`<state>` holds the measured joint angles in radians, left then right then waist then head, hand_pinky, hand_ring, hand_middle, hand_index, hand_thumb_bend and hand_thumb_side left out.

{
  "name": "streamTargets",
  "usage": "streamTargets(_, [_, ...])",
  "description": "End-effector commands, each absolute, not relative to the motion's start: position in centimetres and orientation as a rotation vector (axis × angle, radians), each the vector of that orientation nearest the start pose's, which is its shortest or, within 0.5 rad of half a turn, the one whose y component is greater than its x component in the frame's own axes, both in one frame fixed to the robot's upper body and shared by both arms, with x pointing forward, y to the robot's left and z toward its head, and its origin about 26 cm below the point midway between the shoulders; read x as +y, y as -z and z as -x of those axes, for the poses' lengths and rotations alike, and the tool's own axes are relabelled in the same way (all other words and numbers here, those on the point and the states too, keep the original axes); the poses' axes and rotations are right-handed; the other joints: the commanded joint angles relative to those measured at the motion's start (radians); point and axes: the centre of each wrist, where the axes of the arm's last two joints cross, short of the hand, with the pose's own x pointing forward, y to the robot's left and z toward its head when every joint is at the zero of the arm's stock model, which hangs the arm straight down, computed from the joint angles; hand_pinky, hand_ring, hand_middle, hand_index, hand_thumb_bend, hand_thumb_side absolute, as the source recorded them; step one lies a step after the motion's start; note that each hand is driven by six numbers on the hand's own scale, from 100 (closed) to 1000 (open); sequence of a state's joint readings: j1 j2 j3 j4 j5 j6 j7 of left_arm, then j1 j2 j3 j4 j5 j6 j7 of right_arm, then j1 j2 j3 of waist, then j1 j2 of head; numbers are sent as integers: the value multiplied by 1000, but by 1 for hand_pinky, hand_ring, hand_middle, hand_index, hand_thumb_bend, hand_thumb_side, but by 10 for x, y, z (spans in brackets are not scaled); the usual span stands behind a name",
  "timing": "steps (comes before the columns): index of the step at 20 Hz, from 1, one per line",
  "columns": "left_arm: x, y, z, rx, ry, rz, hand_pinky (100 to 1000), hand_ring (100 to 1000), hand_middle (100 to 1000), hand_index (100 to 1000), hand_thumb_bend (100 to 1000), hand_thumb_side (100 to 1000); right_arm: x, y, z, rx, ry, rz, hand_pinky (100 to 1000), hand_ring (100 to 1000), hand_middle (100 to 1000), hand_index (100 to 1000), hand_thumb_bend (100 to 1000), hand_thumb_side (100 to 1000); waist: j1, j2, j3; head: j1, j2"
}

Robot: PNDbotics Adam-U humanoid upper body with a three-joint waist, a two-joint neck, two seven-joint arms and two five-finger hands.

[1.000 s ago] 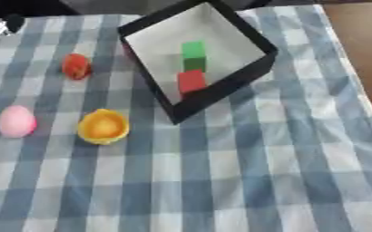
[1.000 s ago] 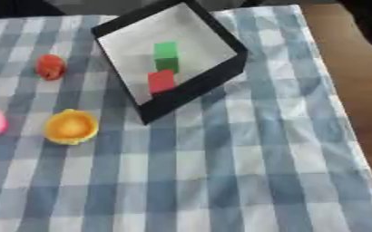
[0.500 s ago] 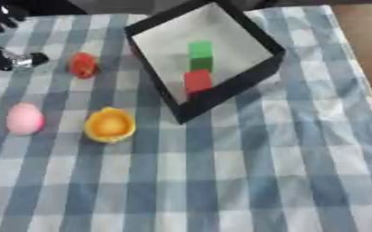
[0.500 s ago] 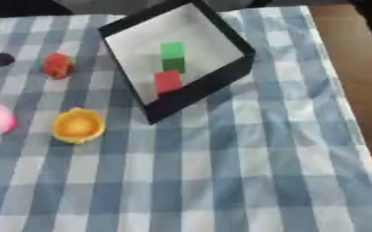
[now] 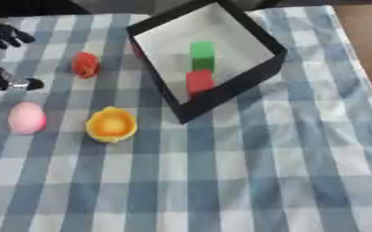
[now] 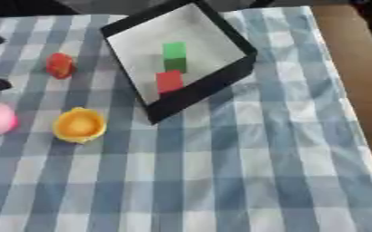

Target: Pick up objects on the table and place them in the box.

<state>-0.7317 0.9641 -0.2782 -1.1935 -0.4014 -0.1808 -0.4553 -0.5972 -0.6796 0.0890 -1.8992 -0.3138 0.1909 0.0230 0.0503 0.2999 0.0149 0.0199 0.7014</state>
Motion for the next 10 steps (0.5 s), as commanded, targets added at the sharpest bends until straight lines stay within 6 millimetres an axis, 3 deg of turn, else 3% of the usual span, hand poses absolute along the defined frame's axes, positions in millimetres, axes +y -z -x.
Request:
streamTargets(1, [428,-284,-387,-1273,1493,-902,835,842,824,903,650,432,-277,-301,-324,-2197,-579,108,922,792,762,749,100,609,2,-37,3,-2,0])
streamTargets(10, [425,-300,-376,-1194,1530,-784,830,839,806,888,644,428,-283,-290,-330,-2166,-520,152,921,791,761,747,100,631,0,-36,8,-8,-1])
